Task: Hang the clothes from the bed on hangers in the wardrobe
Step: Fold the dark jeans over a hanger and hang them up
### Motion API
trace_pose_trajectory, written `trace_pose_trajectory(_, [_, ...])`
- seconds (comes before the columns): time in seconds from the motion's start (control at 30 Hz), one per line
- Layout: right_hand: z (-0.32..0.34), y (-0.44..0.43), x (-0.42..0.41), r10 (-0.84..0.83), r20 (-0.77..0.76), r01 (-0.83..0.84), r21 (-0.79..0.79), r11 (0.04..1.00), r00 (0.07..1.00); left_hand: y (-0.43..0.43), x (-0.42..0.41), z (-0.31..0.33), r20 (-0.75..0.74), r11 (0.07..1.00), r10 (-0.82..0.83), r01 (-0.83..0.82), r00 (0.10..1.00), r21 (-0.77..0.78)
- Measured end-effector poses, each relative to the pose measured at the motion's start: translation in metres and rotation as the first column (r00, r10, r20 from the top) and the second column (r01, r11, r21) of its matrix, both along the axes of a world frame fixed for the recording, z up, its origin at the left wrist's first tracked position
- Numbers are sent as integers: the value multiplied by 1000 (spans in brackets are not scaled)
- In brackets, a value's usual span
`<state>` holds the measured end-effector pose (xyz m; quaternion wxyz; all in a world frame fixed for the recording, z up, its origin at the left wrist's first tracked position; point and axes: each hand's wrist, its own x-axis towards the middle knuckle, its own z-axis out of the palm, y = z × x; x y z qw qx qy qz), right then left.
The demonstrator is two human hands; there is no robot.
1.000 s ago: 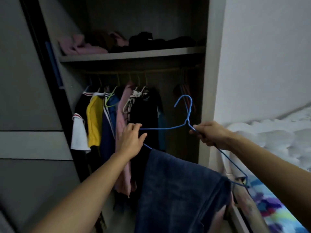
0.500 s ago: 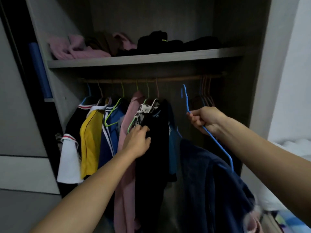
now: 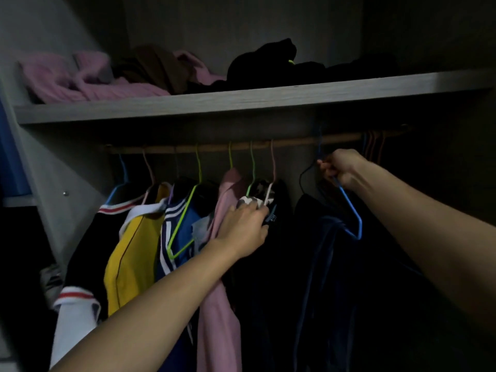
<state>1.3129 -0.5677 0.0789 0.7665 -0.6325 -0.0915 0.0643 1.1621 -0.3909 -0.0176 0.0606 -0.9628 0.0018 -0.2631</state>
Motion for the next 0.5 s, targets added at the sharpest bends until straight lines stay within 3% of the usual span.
trace_pose_trajectory(0.17, [-20, 37, 3, 50, -26, -50, 28, 998, 998, 27, 18, 1, 64, 979, -113, 122, 992, -163])
trace_pose_trajectory(0.37, [-55, 62, -12, 189, -92, -182, 78, 980, 978, 48, 20, -8, 151, 955, -74, 114, 986, -273])
trace_pose_trajectory(0.4, [-55, 58, -13, 172, -69, -169, 42, 985, 983, 48, 19, -8, 171, 951, -72, 119, 983, -286])
trace_pose_trajectory(0.47, [-52, 37, -12, 14, 200, 51, -317, 947, 980, 46, 17, -8, 198, 941, -70, 131, 978, -312])
trace_pose_trajectory(0.5, [-52, 20, -10, -55, 429, 299, -526, 796, 902, 43, 16, -7, 212, 935, -71, 138, 975, -325])
